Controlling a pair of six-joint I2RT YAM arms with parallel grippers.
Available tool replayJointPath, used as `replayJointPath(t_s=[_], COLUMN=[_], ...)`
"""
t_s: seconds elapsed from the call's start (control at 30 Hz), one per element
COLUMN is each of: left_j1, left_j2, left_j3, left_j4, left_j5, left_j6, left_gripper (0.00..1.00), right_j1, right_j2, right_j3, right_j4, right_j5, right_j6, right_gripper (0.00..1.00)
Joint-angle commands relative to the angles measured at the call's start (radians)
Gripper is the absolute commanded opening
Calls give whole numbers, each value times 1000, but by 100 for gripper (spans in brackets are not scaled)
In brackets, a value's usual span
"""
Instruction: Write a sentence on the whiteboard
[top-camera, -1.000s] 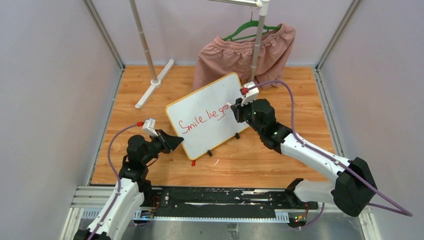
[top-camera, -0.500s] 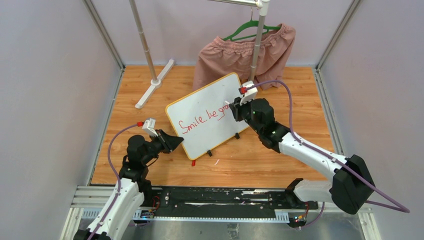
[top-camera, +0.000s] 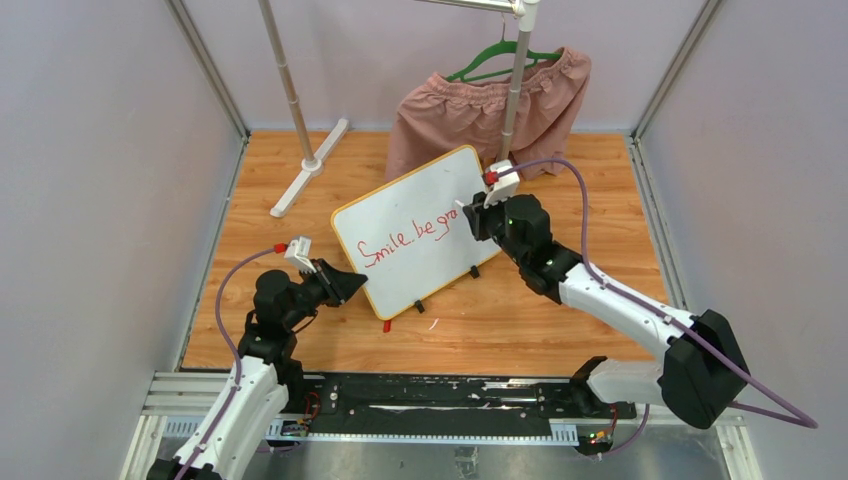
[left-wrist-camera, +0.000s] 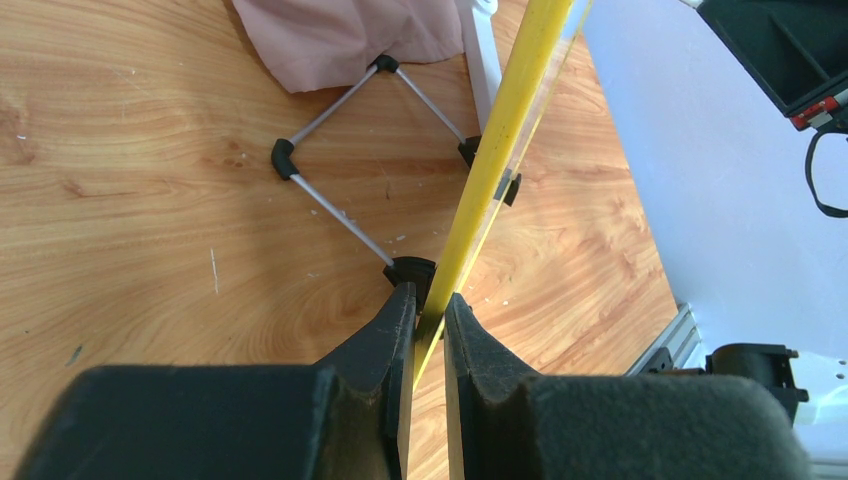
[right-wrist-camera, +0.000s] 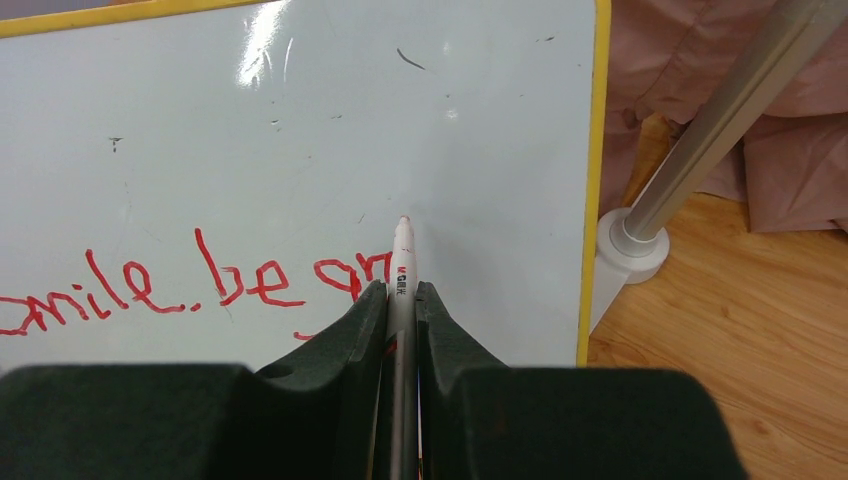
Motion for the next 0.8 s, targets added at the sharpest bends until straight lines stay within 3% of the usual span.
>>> replayJointPath(t_s=[0.0,0.77], left_j1=[-8,-11], left_j2=[-4,-2], left_j3=[14,15], left_j4=[-35,-35], left_j5=[-11,-10], left_j6=[4,6], left_gripper=[0,0], right_j1=[-20,-38], right_j2=[-19,23], right_j3=[15,-9], right_j4=[-11,31], right_j5=[29,16], right_j6=[15,33], right_gripper=[0,0])
